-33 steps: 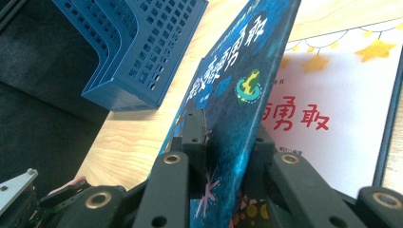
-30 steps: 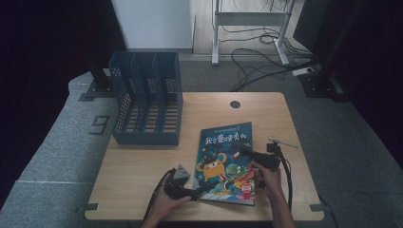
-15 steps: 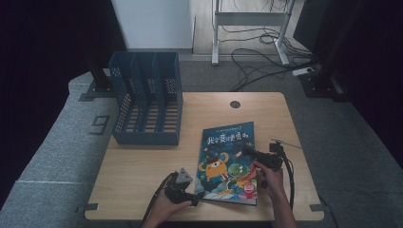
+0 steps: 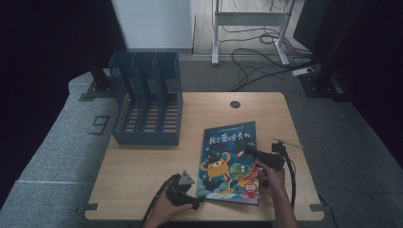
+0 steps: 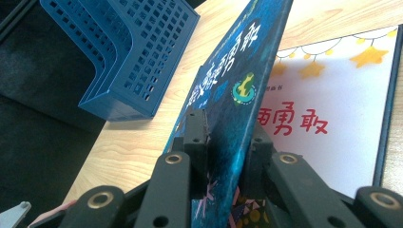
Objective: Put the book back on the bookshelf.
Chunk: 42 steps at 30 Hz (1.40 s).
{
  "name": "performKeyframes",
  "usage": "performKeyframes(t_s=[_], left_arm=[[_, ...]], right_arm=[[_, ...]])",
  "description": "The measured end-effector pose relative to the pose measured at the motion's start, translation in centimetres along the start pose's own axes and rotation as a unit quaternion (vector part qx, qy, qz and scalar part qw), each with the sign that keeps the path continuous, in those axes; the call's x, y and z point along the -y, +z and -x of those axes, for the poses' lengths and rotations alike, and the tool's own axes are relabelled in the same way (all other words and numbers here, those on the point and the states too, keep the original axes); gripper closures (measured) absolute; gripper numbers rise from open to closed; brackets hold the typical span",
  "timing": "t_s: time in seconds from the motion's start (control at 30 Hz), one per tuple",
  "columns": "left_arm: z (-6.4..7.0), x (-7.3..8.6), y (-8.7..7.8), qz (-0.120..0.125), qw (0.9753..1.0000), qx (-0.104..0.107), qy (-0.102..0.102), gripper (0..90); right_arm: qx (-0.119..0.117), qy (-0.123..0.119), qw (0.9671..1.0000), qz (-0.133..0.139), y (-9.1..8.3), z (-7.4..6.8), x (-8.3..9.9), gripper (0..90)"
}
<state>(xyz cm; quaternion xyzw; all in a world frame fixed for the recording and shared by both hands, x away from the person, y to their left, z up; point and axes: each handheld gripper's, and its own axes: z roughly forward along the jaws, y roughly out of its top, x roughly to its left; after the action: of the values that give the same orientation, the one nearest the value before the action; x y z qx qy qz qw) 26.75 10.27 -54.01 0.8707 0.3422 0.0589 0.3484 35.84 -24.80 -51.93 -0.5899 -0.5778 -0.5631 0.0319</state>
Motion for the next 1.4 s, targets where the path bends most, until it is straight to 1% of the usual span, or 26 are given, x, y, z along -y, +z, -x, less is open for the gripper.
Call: performKeyframes(t_s=[0.33, 0.57, 0.67, 0.87, 0.97, 1.07, 1.1, 1.2, 1.23, 1.3, 1.4], left_arm=[[0.1, -0.1, 0.2, 0.0, 1.0, -0.002, -0.002, 14.0], [0.5, -0.2, 0.3, -0.005, 0.9999, -0.006, 0.008, 14.1], [0.5, -0.2, 0.3, -0.004, 0.9999, -0.006, 0.007, 13.6], [0.5, -0.2, 0.4, -0.001, 1.0, -0.007, 0.002, 11.8], [0.4, -0.3, 0.4, 0.0, 1.0, -0.005, -0.001, 11.3], [0.4, -0.2, 0.5, 0.002, 1.0, -0.004, -0.003, 10.7], [0.3, -0.2, 0.5, 0.003, 1.0, -0.003, -0.004, 10.3], [0.3, -0.3, 0.5, 0.004, 1.0, -0.003, -0.005, 9.8], [0.3, -0.3, 0.5, 0.004, 1.0, -0.003, -0.005, 9.7], [0.3, -0.3, 0.5, 0.004, 1.0, -0.003, -0.006, 9.4], [0.3, -0.3, 0.6, 0.005, 1.0, -0.004, -0.006, 8.9]], right_arm=[[0.001, -0.003, 1.0, 0.005, -0.2, -0.1, -0.1, 76.0], [0.003, -0.004, 1.0, 0.006, -0.2, 0.0, -0.1, 76.0], [0.003, -0.004, 1.0, 0.008, -0.3, 0.0, -0.2, 76.1], [-0.001, -0.011, 0.9998, 0.014, -0.6, -0.5, -0.3, 76.1], [-0.001, -0.025, 0.9995, 0.02, -0.9, -1.2, -0.3, 76.2], [-0.002, -0.031, 0.9993, 0.022, -1.0, -1.4, -0.3, 76.5], [-0.007, -0.035, 0.999, 0.026, -1.1, -1.6, -0.3, 76.9], [-0.009, -0.038, 0.9988, 0.028, -1.1, -1.8, -0.3, 77.2], [-0.01, -0.045, 0.9985, 0.03, -1.2, -1.9, -0.4, 77.2], [-0.01, -0.046, 0.9984, 0.031, -1.2, -2.0, -0.4, 77.2], [-0.015, -0.055, 0.9978, 0.035, -1.3, -2.4, -0.4, 77.6]])
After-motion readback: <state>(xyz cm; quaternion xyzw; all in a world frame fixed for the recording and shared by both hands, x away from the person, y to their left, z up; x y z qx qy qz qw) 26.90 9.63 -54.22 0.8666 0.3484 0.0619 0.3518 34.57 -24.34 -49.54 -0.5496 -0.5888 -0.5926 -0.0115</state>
